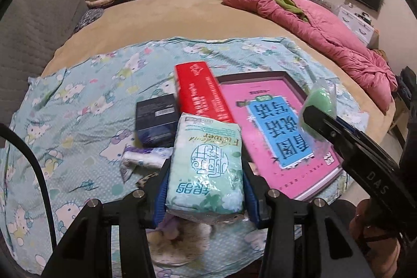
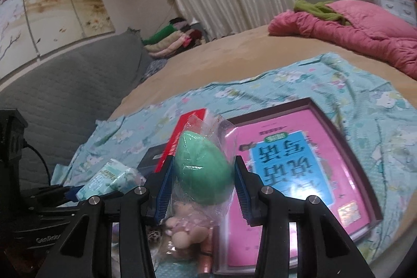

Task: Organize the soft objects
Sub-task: 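Carry tissue pack with left tool while right tool carries sponge over pink tray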

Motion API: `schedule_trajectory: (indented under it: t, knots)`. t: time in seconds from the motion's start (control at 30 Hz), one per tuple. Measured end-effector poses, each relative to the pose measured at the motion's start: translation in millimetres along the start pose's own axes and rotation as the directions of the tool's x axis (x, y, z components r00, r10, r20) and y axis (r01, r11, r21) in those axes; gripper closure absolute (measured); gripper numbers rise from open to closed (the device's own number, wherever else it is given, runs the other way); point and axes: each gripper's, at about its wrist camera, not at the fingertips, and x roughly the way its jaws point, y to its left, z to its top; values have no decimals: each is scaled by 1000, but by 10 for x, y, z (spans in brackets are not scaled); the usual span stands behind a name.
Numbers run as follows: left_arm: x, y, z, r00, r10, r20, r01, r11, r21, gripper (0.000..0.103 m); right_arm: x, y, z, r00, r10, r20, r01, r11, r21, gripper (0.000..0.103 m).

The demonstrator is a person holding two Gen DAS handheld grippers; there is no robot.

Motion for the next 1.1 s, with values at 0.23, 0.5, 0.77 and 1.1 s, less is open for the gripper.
schedule_trajectory:
  t: [0.23,0.5,0.77,1.1]
  knots:
    - [-8,-380,89,1000,-7,-2,7,998,59,54,-166,-158,47,998,-56,40,56,998,16,58]
    - [108,-746,167,998,-57,-21,59,993,100,54,-321,-422,106,986,-157,58,155,987,39,58]
    - [401,-1034,126,993,-74,-88,85,987,139,54,-335,-718,97,976,-215,26,213,974,81,58]
    - [794,-1227,2,983,-71,-170,101,979,177,54,-130,-1052,-23,954,-283,-99,294,949,114,58]
